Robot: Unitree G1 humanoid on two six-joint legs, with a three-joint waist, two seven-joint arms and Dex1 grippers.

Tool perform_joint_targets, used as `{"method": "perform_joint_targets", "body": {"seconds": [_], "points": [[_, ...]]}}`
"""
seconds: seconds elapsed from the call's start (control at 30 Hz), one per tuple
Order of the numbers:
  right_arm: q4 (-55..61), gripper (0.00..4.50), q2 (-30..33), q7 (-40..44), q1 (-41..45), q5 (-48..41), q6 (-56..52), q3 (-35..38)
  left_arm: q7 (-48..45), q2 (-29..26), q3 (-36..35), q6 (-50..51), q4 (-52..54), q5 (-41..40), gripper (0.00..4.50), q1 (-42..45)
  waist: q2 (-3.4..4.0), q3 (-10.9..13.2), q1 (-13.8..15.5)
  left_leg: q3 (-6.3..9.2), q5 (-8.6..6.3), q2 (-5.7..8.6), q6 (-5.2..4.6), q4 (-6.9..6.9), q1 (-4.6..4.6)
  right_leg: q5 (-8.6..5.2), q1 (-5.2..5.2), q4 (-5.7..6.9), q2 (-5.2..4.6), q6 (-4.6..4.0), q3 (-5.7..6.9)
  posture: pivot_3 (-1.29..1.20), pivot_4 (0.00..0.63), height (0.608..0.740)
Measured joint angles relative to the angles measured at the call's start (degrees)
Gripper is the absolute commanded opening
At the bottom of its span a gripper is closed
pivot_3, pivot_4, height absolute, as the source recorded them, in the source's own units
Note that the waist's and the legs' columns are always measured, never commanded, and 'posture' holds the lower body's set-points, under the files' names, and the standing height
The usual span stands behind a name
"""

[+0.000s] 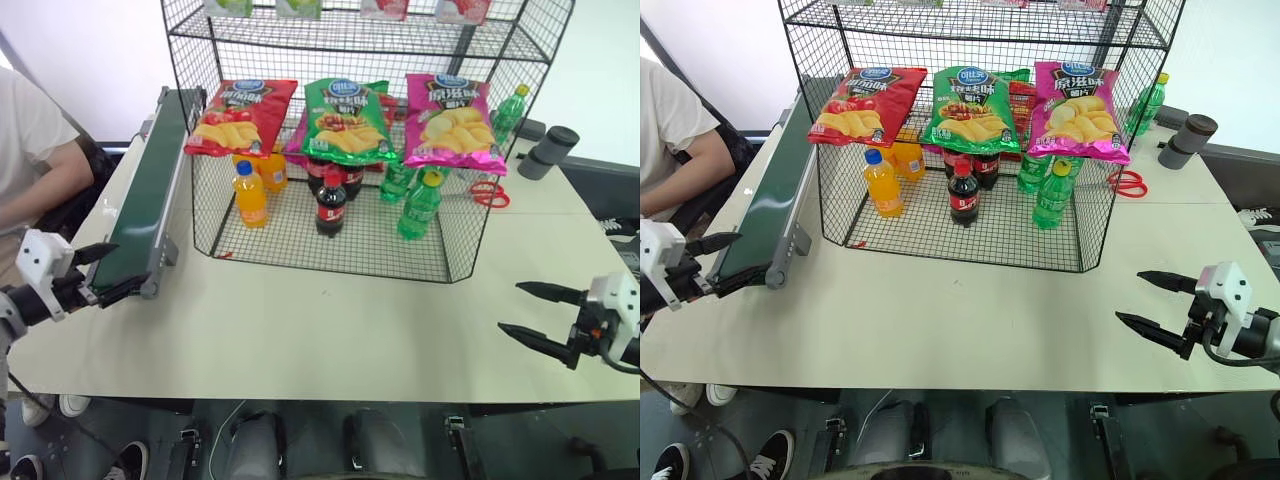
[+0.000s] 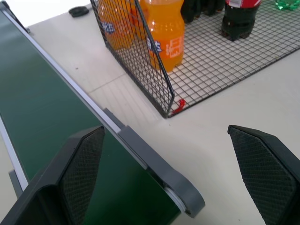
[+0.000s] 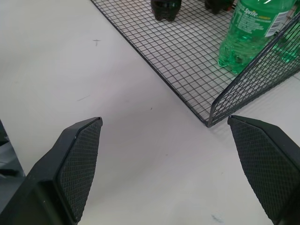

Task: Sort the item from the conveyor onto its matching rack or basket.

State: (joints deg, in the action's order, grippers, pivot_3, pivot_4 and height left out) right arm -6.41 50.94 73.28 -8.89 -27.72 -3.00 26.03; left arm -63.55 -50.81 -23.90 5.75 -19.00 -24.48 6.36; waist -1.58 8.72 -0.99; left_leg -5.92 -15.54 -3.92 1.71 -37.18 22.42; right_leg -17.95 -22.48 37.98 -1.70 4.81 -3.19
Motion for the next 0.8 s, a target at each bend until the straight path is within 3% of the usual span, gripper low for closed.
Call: {"method": "perform_joint_targets", "body": {"seconds": [0.57, 0.8], "points": [[1.7, 4.48, -0.21, -1.72, 0.04, 1.17, 0.41, -0.99, -2.33, 3.12, 1.06, -3.35, 1.06, -0.1, 4.47, 0.87, -0.01, 0.0, 0.04, -0.01, 0.0, 0.03, 0.0, -0.02, -0.01, 0.01, 0.02, 0.01, 0.03, 0.02, 0.0, 0.0, 0.15, 0.74], [1.78, 4.48, -0.72, -2.66, 1.23, 1.64, 0.39, -3.29, -5.06, 3.93, 1.08, -1.38, 1.7, -3.58, 4.47, 1.96, -0.01, 0.0, -0.03, 0.0, 0.0, 0.04, 0.0, -0.04, -0.01, 0.01, 0.01, 0.03, 0.05, 0.03, 0.0, 0.0, 0.15, 0.74]]}}
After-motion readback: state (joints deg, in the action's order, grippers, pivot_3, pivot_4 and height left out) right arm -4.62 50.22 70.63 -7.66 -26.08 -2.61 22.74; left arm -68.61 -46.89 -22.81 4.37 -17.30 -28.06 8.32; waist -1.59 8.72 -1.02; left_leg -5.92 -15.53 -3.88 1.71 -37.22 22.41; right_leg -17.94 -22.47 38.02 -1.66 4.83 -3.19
